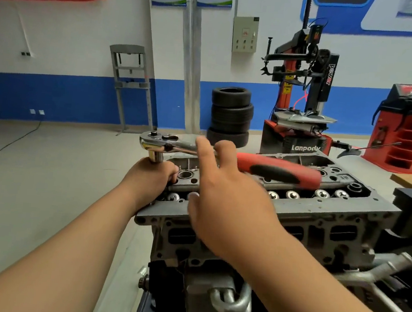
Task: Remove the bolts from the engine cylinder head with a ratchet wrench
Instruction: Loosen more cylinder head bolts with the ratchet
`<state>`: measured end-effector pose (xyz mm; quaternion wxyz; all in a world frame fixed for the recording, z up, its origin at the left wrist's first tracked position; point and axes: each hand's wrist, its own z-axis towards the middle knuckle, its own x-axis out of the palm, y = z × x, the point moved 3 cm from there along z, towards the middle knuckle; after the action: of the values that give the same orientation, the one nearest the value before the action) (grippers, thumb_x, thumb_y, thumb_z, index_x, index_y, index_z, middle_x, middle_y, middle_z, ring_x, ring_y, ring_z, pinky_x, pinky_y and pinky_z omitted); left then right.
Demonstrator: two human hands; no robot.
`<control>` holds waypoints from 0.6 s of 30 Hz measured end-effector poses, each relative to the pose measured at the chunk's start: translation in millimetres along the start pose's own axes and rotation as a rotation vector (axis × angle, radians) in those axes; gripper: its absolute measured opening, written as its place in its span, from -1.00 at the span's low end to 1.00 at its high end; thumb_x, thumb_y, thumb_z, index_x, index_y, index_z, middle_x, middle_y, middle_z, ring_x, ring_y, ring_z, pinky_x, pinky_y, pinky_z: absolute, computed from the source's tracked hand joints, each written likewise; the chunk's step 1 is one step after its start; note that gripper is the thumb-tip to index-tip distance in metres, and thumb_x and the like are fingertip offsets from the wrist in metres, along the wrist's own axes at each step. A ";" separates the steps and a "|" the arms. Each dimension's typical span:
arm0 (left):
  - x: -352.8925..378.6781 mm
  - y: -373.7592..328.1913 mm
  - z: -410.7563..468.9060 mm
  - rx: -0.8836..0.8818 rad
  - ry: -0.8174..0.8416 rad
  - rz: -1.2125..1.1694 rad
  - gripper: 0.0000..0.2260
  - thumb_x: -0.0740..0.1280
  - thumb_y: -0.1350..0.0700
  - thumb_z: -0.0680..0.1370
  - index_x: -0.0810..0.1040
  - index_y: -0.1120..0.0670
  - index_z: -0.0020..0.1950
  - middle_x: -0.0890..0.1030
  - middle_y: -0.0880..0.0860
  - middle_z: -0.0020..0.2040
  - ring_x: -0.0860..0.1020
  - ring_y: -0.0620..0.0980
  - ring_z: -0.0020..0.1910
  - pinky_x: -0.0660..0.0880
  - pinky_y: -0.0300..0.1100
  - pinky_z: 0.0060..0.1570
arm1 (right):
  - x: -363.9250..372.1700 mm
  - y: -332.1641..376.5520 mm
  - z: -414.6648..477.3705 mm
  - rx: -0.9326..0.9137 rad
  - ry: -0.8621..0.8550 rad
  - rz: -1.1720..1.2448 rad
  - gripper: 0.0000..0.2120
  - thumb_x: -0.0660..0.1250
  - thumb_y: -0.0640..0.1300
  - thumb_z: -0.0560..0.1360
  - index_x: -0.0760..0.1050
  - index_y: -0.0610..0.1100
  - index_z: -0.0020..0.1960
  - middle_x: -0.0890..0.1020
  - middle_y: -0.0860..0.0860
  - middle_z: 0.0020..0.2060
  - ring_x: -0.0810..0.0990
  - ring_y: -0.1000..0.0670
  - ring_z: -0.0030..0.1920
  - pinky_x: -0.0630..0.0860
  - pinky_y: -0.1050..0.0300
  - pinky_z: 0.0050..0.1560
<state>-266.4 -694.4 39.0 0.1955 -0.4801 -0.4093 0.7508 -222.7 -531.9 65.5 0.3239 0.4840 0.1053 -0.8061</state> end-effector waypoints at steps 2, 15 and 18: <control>-0.8 -2.2 -0.1 0.041 -0.006 0.039 -0.75 0.25 0.05 0.51 0.44 0.06 -0.37 0.49 0.04 -0.38 0.42 0.05 -0.33 0.31 -0.14 -0.34 | -7.4 17.9 -22.9 -0.057 -0.042 -0.087 -0.11 0.41 0.01 0.34 0.01 -0.13 0.52 -0.03 -0.07 0.33 0.55 -0.12 -0.20 0.26 0.20 -0.43; -9.8 -0.3 9.6 0.072 0.299 -0.387 -0.89 0.38 0.02 0.37 0.60 -0.02 -0.34 0.63 0.01 -0.26 0.55 0.00 -0.15 0.42 -0.04 0.02 | 30.2 -20.2 116.5 0.013 0.245 0.220 -0.45 0.28 -0.25 0.47 0.19 -0.08 0.41 0.22 -0.07 0.36 0.47 -0.15 0.11 0.49 -0.03 0.00; -14.6 -6.2 12.7 0.098 0.286 -0.433 -0.89 0.36 0.05 0.30 0.62 0.04 -0.24 0.65 0.05 -0.21 0.59 -0.03 -0.17 0.45 -0.11 -0.03 | 41.5 -3.2 143.9 -0.042 0.370 0.143 -0.34 0.38 -0.25 0.42 0.16 -0.11 0.43 0.19 -0.07 0.40 0.35 -0.17 0.29 0.43 -0.04 0.14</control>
<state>-271.5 -706.2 54.7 0.4303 -0.4725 -0.4340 0.6350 -340.5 -616.5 103.1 0.3654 0.6234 0.1450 -0.6758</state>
